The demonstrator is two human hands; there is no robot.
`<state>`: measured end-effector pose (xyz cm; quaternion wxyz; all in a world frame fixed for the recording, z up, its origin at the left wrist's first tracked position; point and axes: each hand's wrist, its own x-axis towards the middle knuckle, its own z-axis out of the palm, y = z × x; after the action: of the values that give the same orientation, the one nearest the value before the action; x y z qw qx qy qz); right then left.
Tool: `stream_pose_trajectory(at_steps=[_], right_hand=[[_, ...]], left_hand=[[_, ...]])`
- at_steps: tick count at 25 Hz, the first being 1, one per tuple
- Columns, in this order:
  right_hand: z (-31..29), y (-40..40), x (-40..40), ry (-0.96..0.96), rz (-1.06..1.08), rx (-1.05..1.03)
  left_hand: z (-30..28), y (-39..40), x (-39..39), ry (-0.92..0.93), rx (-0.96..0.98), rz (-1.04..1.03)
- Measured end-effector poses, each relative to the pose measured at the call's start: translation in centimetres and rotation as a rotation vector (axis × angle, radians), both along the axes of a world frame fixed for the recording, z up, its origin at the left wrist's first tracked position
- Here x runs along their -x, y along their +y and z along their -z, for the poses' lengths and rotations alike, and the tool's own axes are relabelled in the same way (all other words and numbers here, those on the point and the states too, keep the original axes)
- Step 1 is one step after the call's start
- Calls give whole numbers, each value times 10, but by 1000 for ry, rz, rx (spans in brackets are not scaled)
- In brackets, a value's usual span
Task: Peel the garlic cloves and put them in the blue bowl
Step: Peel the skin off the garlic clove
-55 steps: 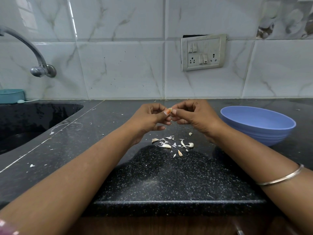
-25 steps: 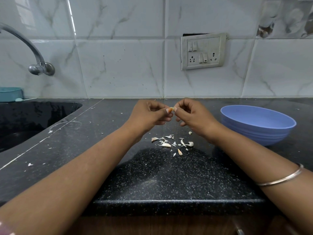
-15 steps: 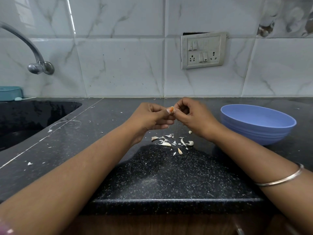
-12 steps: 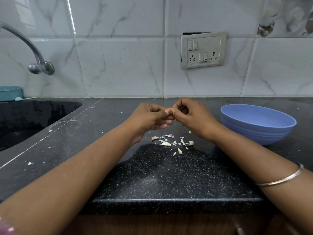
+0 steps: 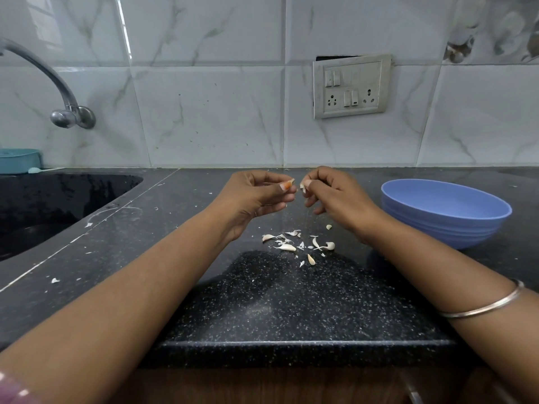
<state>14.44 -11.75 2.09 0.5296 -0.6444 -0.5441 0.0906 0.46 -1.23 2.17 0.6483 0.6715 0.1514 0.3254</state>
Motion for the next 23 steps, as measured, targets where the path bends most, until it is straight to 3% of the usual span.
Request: stream_pose_trajectory(at_steps=[15, 23], right_hand=[[2, -1, 2, -65, 6, 99], [1, -3, 0, -185, 33, -97]], left_hand=[[-2, -4, 1, 31, -85, -60], [-1, -6, 1, 69, -145, -86]])
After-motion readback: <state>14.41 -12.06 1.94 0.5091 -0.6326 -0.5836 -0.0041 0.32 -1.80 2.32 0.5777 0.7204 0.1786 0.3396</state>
